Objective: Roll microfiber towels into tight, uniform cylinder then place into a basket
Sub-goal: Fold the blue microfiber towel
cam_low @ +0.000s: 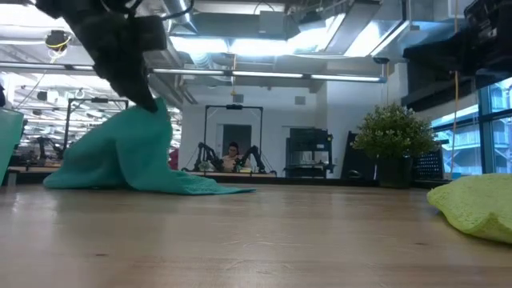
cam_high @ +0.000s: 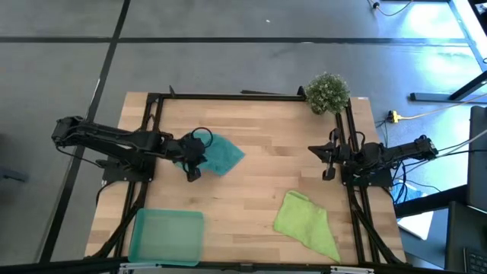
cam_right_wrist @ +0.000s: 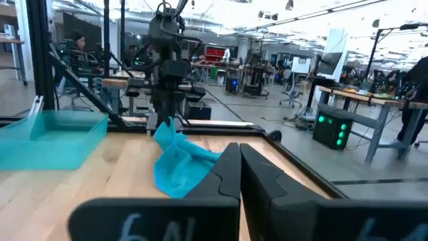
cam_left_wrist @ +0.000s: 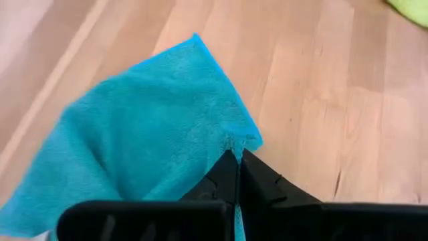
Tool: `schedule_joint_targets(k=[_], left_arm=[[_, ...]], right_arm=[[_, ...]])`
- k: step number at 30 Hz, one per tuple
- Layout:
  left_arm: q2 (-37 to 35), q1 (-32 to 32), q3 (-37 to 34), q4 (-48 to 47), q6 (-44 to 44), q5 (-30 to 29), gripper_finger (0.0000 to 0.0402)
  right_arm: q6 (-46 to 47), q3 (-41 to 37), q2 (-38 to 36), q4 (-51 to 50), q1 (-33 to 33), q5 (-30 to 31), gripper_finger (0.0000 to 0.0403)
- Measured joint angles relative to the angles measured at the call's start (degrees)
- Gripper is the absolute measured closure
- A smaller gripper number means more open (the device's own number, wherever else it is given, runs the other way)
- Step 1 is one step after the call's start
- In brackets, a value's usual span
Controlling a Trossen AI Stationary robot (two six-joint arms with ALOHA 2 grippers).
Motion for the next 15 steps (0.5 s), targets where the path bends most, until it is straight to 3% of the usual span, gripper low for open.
schedule_joint_targets(k=[9, 15], left_arm=[[0.0, -4.0, 7.9, -15.8, -4.6, -7.0, 0.0401], [0.0, -5.5, 9.1, -17.1, -6.3, -7.5, 0.0401]], right_arm=[[0.2, 9.6, 15.0, -2.7, -5.1, -2.2, 0.0400], [2.2, 17.8, 32.1, -2.7, -10.9, -10.6, 0.0400]])
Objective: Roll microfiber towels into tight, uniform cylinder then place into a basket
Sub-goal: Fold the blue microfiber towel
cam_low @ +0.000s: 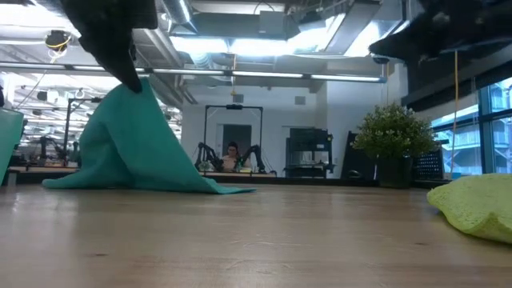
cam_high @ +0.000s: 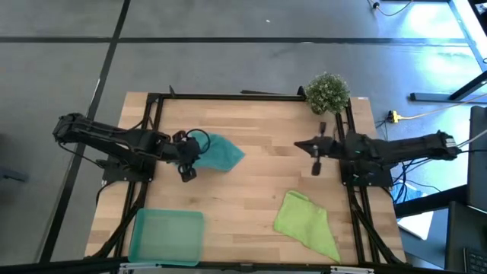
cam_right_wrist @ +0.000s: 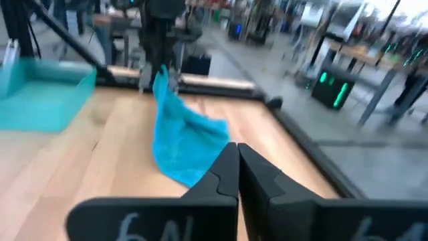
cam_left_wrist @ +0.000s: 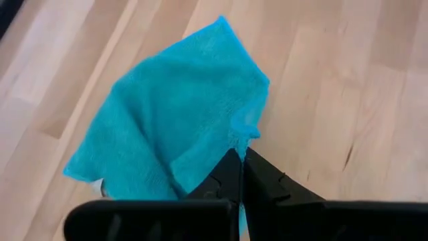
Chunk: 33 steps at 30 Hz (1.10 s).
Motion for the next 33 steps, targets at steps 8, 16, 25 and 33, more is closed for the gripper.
schedule_joint_targets(k=[8, 16, 25, 33], left_arm=[[0.0, -1.6, 0.0, -2.0, -2.8, -0.1, 0.0401], [0.0, -3.4, 0.0, -2.0, -2.8, -0.1, 0.0401], [0.0, -4.4, 0.0, -2.2, -2.8, -0.1, 0.0401], [0.0, -4.4, 0.0, -2.3, -2.8, 0.3, 0.0401]], right_arm=[[2.7, 11.9, 25.5, -2.8, -6.6, -5.9, 0.0388], [-1.9, 23.4, 44.0, -2.8, -8.1, -6.1, 0.0340], [-1.7, 35.1, 58.2, -8.1, -8.1, -18.5, 0.0287], [-3.8, 43.2, 69.6, -12.5, -8.1, -17.1, 0.0287]])
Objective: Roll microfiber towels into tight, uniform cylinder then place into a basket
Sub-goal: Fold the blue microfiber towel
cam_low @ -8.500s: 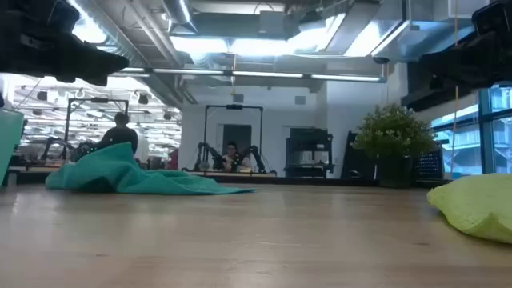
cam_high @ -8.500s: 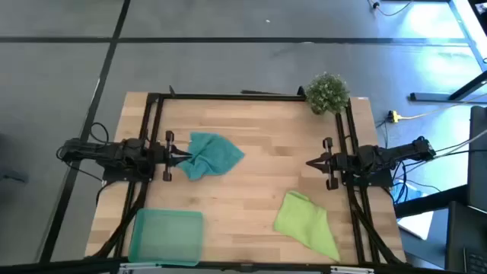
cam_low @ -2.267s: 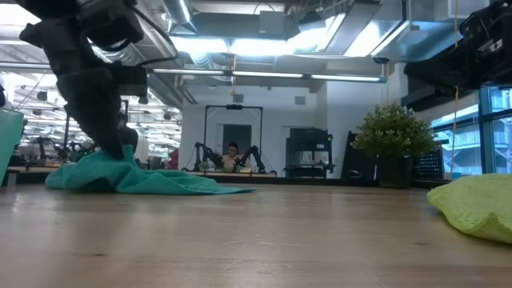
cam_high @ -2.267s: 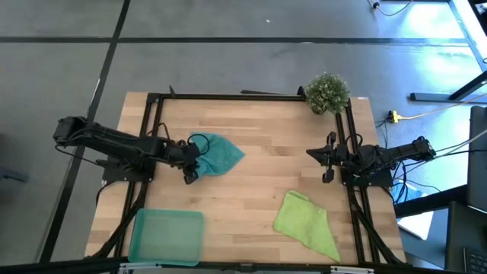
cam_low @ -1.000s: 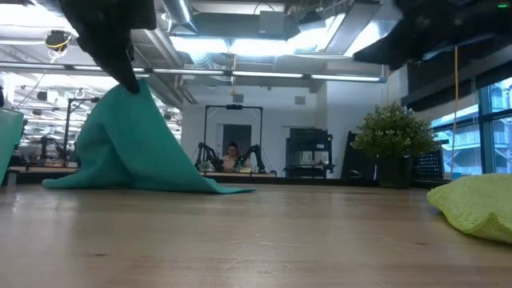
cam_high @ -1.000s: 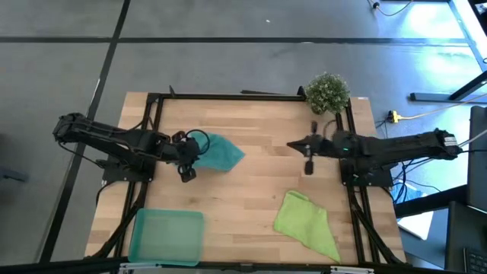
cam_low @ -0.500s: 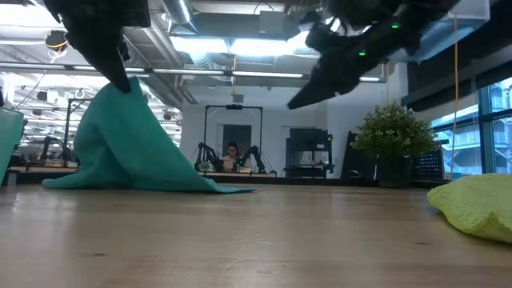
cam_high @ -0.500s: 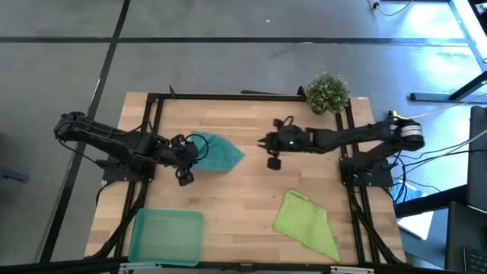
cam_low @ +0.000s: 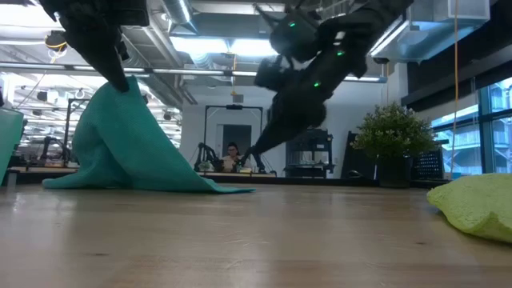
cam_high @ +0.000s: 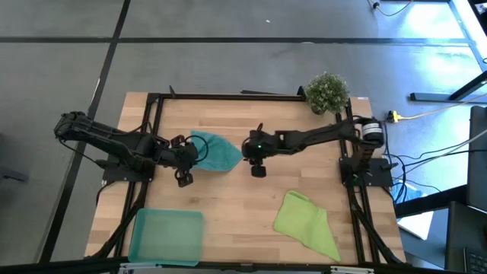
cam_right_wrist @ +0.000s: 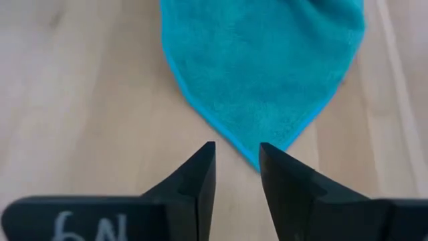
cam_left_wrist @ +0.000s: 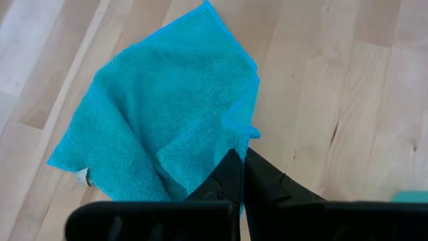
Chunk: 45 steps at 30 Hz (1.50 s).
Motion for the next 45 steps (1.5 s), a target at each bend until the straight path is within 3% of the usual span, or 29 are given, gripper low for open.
schedule_joint_targets(k=[11, 19, 31, 34, 39, 45], left_arm=[[0.0, 0.0, 0.0, -0.3, 0.0, 0.8, 0.0401], [0.0, 0.0, 0.0, -0.4, 0.0, 0.8, 0.0401], [0.0, 0.0, 0.0, -0.5, 0.0, 0.9, 0.0401], [0.0, 0.0, -0.1, -0.5, 0.0, 0.9, 0.0401], [0.0, 0.1, -0.1, -0.5, -1.7, -0.5, 0.0401], [-0.6, 0.1, 0.4, -1.3, -4.8, -4.5, 0.0401]], right_arm=[[-1.0, 4.1, 7.8, -1.3, -1.9, 4.3, 0.0289], [0.8, 4.1, 8.3, -0.9, -3.7, -1.3, 0.0289], [2.5, 4.3, 12.1, 1.6, -3.9, -0.8, 0.0291], [2.4, 4.3, 12.2, 1.4, -3.9, -0.5, 0.0310], [2.5, 4.3, 12.3, 1.7, -4.0, 0.0, 0.0390], [-1.3, 5.1, 8.0, -2.6, -3.6, 2.7, 0.0398]])
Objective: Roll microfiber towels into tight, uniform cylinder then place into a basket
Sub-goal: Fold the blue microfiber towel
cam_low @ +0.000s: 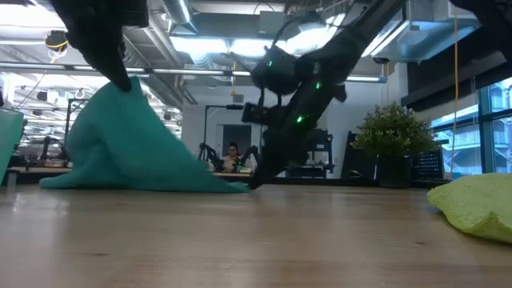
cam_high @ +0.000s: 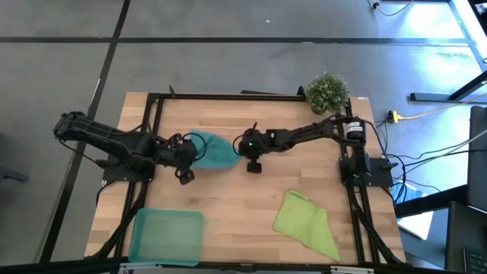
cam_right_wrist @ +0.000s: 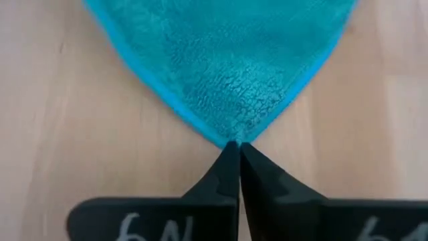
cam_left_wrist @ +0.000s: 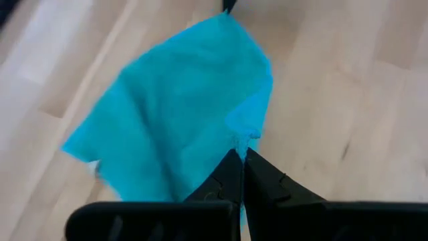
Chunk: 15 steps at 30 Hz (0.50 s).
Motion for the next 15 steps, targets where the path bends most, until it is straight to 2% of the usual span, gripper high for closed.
schedule_joint_targets(k=[6, 11, 15], left_arm=[[0.0, 0.5, 7.8, -7.2, -0.3, -10.7, 0.0401], [0.0, 4.6, 14.4, -12.1, 0.3, -17.5, 0.0401], [0.0, 8.7, 17.4, -12.1, 6.1, -22.6, 0.0401]], right_arm=[[-4.2, 3.5, -7.8, -5.3, -0.2, 6.8, 0.0399], [-6.1, 7.8, -14.5, -11.9, -0.7, 14.2, 0.0401], [-6.1, 11.4, -17.5, -18.2, -1.6, 19.5, 0.0401]])
